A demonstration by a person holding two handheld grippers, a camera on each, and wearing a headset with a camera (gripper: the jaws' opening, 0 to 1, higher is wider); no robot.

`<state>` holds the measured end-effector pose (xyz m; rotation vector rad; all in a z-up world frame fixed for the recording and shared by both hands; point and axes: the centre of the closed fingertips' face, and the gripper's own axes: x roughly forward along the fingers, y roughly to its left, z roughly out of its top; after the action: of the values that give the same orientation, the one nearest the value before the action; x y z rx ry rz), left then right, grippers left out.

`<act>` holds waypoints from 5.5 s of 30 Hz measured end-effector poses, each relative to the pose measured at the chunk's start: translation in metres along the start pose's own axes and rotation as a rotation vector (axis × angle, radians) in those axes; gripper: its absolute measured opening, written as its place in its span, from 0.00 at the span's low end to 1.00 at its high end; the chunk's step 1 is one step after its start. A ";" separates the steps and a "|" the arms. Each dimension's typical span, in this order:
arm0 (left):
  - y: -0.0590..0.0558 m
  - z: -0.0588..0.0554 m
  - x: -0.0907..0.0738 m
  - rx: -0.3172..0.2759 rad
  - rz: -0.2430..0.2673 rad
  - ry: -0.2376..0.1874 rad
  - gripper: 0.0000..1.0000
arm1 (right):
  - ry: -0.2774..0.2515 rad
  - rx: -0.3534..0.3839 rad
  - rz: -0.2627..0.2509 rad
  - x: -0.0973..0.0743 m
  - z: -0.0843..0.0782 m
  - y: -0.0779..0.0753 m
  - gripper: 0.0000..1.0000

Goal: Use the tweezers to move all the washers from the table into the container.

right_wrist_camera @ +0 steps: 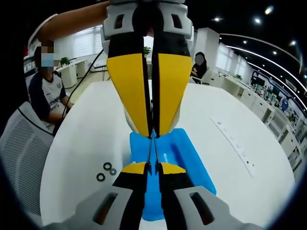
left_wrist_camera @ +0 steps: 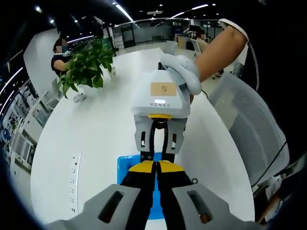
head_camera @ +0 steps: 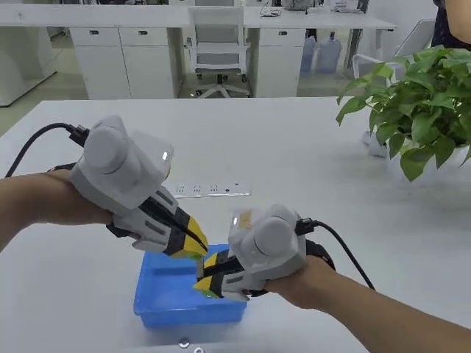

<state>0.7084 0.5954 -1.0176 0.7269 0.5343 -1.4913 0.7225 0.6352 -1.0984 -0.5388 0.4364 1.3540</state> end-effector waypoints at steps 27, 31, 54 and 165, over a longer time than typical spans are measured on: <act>-0.050 -0.006 -0.008 -0.018 0.007 0.015 0.05 | -0.001 -0.032 0.035 0.002 0.006 0.053 0.11; -0.056 -0.011 -0.004 -0.024 0.002 0.018 0.05 | 0.006 -0.031 0.045 0.005 0.002 0.060 0.11; -0.083 -0.034 0.011 -0.057 -0.013 0.035 0.05 | 0.041 -0.027 0.082 0.020 -0.021 0.092 0.12; -0.072 -0.002 -0.006 -0.043 -0.016 -0.023 0.05 | 0.066 -0.020 0.046 -0.007 -0.008 0.078 0.09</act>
<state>0.6368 0.6055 -1.0226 0.6724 0.5541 -1.4967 0.6443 0.6349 -1.1094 -0.5943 0.4918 1.3894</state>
